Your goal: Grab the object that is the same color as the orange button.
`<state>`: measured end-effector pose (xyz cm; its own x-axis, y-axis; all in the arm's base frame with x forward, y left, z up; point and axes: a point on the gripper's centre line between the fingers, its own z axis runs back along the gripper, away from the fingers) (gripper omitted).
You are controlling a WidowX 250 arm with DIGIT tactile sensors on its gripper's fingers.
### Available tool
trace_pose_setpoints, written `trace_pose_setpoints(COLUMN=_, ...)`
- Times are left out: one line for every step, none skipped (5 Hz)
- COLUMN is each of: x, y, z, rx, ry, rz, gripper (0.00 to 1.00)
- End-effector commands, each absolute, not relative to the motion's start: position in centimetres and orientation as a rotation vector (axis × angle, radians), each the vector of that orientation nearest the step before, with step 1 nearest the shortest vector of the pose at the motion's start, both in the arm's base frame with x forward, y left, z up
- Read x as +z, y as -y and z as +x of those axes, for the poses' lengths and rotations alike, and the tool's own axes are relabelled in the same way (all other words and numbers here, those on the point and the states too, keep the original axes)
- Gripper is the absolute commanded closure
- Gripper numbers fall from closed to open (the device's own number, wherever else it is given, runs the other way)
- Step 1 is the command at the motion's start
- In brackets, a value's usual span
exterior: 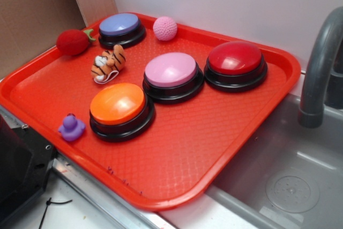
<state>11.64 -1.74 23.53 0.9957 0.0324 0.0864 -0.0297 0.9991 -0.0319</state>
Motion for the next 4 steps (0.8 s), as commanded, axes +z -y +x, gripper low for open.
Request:
trace_pose_setpoints(x=23.5, y=1.7, z=11.6, rx=0.031, ry=0.087, rz=-0.031, gripper=0.0)
trace_pose_setpoints(x=22.2, y=0.8, z=13.0, rx=0.094, ry=0.134, rz=0.009, gripper=0.0)
trace_pose_setpoints(x=20.1, y=-0.6, z=14.7, rx=0.155, ry=0.181, rz=0.05, gripper=0.0)
trace_pose_setpoints(x=17.6, y=-2.4, z=16.7, rx=0.217, ry=0.166, rz=0.098, gripper=0.0)
